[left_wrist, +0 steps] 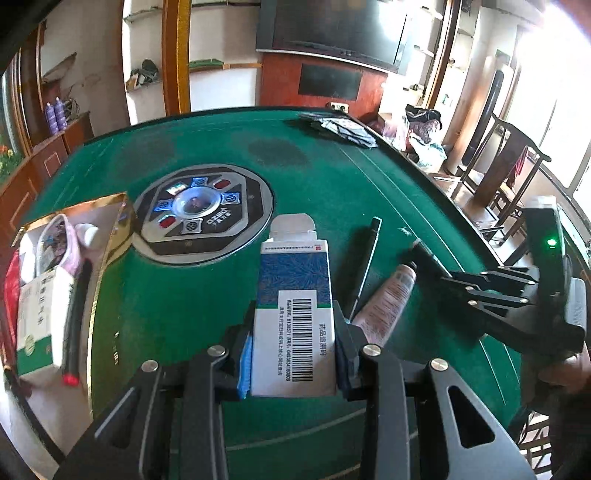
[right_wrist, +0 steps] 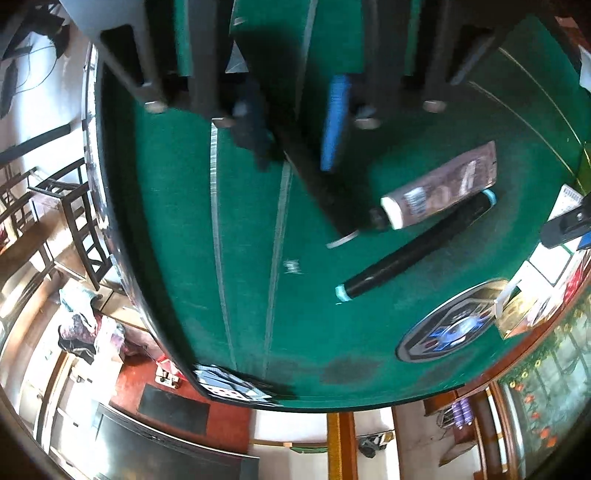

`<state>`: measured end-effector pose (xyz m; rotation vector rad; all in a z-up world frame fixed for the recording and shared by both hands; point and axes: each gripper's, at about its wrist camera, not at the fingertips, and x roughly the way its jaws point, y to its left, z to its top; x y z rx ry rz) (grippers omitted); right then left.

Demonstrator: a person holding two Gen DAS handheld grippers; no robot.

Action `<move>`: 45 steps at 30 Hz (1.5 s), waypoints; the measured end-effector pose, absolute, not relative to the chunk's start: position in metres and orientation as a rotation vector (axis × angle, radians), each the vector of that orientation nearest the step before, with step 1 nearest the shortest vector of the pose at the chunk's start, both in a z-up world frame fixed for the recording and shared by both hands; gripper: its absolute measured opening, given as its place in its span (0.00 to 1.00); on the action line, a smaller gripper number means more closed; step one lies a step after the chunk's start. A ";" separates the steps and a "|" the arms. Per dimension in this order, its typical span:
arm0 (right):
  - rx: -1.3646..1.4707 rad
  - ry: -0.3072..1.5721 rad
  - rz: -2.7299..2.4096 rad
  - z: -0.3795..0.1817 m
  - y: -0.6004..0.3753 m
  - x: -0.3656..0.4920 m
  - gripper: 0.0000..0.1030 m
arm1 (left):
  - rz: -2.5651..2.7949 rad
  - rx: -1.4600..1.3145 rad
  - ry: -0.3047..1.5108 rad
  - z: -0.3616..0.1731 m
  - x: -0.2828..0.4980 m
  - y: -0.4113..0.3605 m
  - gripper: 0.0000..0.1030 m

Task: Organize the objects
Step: 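Grasp the white-cap black marker with the right tool while the left tool holds the box, then carry the barcode box and white-cap marker over the tray with both tools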

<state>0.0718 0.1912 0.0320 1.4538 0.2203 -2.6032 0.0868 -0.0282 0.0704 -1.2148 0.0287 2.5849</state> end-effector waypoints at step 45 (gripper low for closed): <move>1.285 -0.331 -1.969 0.095 -0.070 0.088 0.16 | 3.075 -1.246 -0.339 0.074 0.171 -0.312 0.32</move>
